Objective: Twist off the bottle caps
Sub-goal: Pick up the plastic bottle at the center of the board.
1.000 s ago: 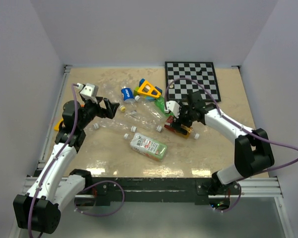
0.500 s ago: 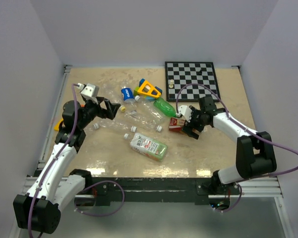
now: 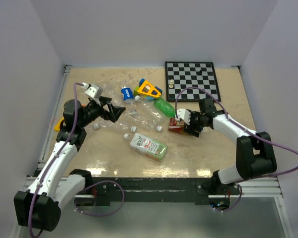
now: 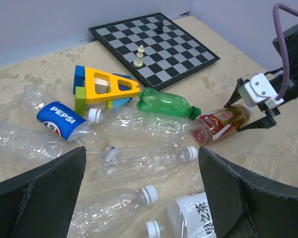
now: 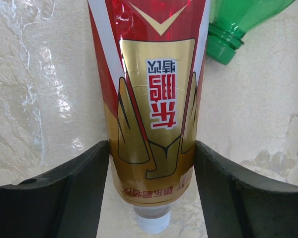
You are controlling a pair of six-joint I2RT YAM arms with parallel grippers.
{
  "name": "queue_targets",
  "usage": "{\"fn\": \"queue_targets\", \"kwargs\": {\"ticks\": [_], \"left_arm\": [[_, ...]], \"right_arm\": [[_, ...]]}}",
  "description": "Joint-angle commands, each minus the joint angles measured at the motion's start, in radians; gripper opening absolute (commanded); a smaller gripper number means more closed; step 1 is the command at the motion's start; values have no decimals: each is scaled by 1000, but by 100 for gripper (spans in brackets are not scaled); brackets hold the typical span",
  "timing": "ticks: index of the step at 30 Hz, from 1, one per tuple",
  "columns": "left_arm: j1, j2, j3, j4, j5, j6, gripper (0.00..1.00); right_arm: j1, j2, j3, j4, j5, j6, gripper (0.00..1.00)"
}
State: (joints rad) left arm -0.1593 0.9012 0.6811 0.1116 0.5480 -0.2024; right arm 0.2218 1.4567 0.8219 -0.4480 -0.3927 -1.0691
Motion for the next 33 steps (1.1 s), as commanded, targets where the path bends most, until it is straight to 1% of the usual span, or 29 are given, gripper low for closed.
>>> {"fn": "queue_targets", "kwargs": {"ticks": [1, 4, 6, 7, 8, 9, 10, 15, 18, 19, 22, 24, 26, 29, 33], "left_arm": [[-8, 21, 3, 72, 104, -31, 100], [-11, 33, -2, 88, 148, -46, 100], [-13, 41, -6, 108, 179, -64, 100], [-16, 48, -11, 123, 203, -78, 100], [-19, 60, -12, 140, 231, -98, 100], [-23, 71, -17, 164, 263, -126, 100], [-26, 83, -20, 186, 297, -155, 100], [-49, 189, -34, 336, 406, -336, 100], [-72, 310, 9, 329, 455, -428, 100], [-86, 352, 23, 327, 470, -449, 100], [-143, 422, 64, 321, 486, -489, 100], [-186, 461, 96, 319, 478, -500, 100], [-229, 502, 147, 295, 475, -491, 100], [-296, 577, 244, 179, 449, -428, 98], [-365, 680, 359, 33, 440, -332, 94]], "right_arm": [[1, 33, 22, 5, -37, -43, 64], [1, 33, 14, -1, -35, -54, 56], [1, 30, 19, -15, -35, -61, 47], [1, 27, 25, -23, -35, -64, 40], [1, 21, 31, -40, -37, -75, 30], [1, 10, 37, -52, -37, -86, 22], [1, -2, 45, -63, -35, -95, 18], [1, -64, 127, -181, -28, -215, 15], [1, -96, 193, -250, -25, -294, 13], [1, -105, 210, -277, -34, -343, 12], [5, -139, 252, -319, -66, -454, 12], [22, -148, 275, -339, -104, -534, 12], [57, -154, 299, -345, -138, -569, 11], [128, -159, 324, -339, -169, -585, 11], [243, -167, 330, -307, -153, -555, 11]]}}
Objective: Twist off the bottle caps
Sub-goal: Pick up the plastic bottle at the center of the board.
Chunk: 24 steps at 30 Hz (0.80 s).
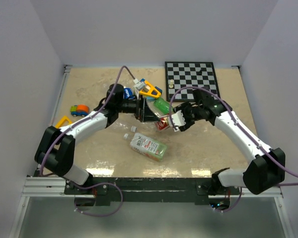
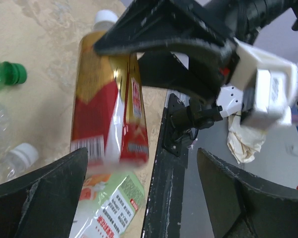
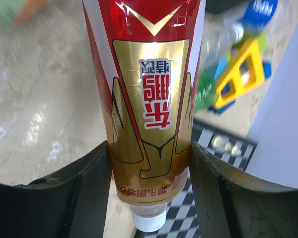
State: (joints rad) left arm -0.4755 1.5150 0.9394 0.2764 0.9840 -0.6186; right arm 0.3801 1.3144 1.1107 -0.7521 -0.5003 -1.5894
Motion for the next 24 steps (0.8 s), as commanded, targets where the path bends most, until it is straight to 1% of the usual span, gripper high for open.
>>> {"fn": "queue_targets", "kwargs": {"ticks": [1, 3, 6, 12, 15, 17, 18, 19, 20, 22, 23, 24], "left_arm": [[-61, 89, 120, -169, 2, 103, 92], [-83, 126, 159, -239, 7, 152, 89], [-104, 136, 180, -310, 24, 203, 87], [-127, 139, 196, -364, 58, 258, 81], [-130, 149, 205, -387, 67, 276, 73], [-130, 157, 210, -388, 74, 276, 63], [-132, 160, 213, -388, 77, 276, 55], [-130, 160, 211, -388, 82, 276, 45], [-130, 160, 214, -388, 88, 276, 32], [-130, 160, 216, -390, 93, 280, 14], [-130, 157, 214, -401, 93, 292, 7], [-130, 152, 214, -416, 88, 312, 3]], "right_arm": [[103, -24, 43, 5, -38, -24, 11], [128, -35, 44, 23, -35, -6, 11], [135, -50, 44, 46, -34, 11, 11], [141, -52, 40, 66, -26, 28, 11], [148, -56, 40, 69, -29, 32, 12], [151, -55, 40, 71, -30, 35, 14], [151, -55, 37, 71, -29, 42, 17], [154, -56, 34, 77, -29, 51, 24], [154, -61, 32, 82, -29, 60, 32], [154, -70, 38, 95, -37, 109, 60], [154, -75, 41, 99, -43, 133, 66], [154, -81, 47, 97, -47, 152, 71]]}}
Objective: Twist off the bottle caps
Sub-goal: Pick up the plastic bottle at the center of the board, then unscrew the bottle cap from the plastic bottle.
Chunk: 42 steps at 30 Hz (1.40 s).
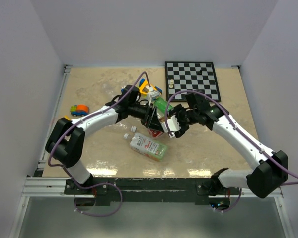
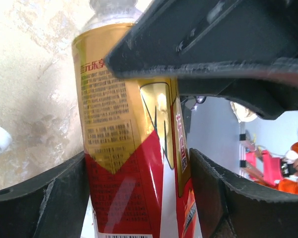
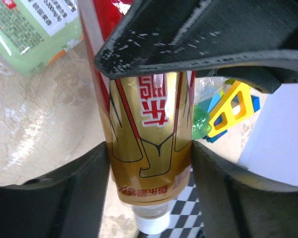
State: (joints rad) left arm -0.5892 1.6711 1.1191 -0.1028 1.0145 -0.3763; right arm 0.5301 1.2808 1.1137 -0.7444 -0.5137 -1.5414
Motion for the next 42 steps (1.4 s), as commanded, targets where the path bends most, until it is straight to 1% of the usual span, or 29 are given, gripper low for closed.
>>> {"fn": "queue_targets", "kwargs": {"ticks": [1, 4, 7, 13, 16, 20, 26, 28, 33, 34, 36, 37, 38, 39, 42], "left_arm": [[-15, -13, 31, -50, 49, 86, 0], [-14, -60, 2, -46, 16, 115, 0], [-14, -92, -27, -14, 13, 119, 0], [8, -160, -64, 43, -19, 123, 0], [26, -215, -96, 86, -45, 131, 0], [48, -281, -137, 140, -91, 158, 0], [49, -332, -163, 109, -200, 249, 0], [48, -347, -176, 113, -226, 266, 0], [48, -418, -219, 121, -362, 350, 0], [45, -438, -235, 136, -390, 355, 0], [42, -476, -266, 163, -430, 372, 0], [40, -494, -283, 179, -454, 372, 0], [35, -516, -298, 190, -467, 413, 0], [32, -536, -311, 208, -474, 422, 0], [28, -579, -346, 247, -484, 447, 0]], "right_arm": [[4, -58, 46, 91, -40, 119, 75], [4, -81, 48, 96, -63, 150, 79], [4, -87, 41, 97, -75, 162, 82], [2, -104, 47, 82, -94, 199, 91], [1, -120, 61, 63, -106, 224, 93], [-31, -144, 95, 17, -167, 236, 94], [-94, -156, 138, -19, -299, 265, 94], [-111, -149, 147, -3, -331, 309, 94], [-176, -132, 163, 114, -463, 564, 94], [-183, -132, 155, 173, -457, 660, 94], [-194, -135, 127, 340, -424, 963, 95], [-200, -136, 112, 425, -389, 1112, 98], [-202, -135, 98, 495, -369, 1209, 98], [-202, -129, 87, 543, -361, 1295, 98], [-202, -83, 97, 602, -408, 1457, 98]]}}
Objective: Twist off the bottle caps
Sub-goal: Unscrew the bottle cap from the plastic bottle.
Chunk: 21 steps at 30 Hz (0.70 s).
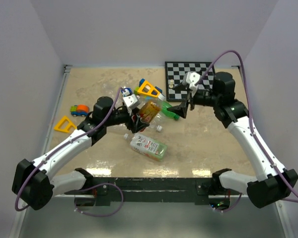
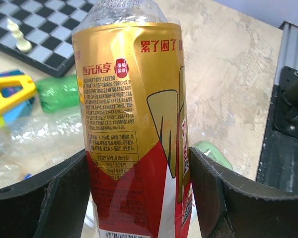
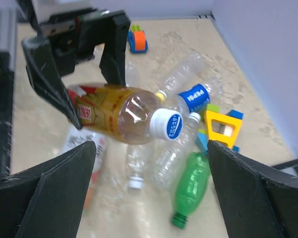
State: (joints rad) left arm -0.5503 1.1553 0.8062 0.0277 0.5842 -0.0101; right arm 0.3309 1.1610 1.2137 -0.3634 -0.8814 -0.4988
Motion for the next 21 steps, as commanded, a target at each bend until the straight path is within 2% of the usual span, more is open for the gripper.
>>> {"fn": "queue_targets", "kwargs": {"ticks": [1, 5, 13, 18, 21], "left_arm": [[-11, -71, -41, 124, -55, 88, 0], [-13, -98, -61, 149, -40, 105, 0], [-13, -98, -71, 164, -18, 105, 0], [-13, -95, -70, 166, -9, 104, 0], [-11, -95, -70, 167, -6, 102, 0]], "right_arm": [[-3, 55, 7, 231, -60, 458, 98], [-1, 147, 70, 236, -132, 598, 98], [37, 204, 101, 253, -157, 672, 93], [42, 210, 99, 276, -169, 700, 83], [42, 213, 99, 287, -177, 707, 72]]}}
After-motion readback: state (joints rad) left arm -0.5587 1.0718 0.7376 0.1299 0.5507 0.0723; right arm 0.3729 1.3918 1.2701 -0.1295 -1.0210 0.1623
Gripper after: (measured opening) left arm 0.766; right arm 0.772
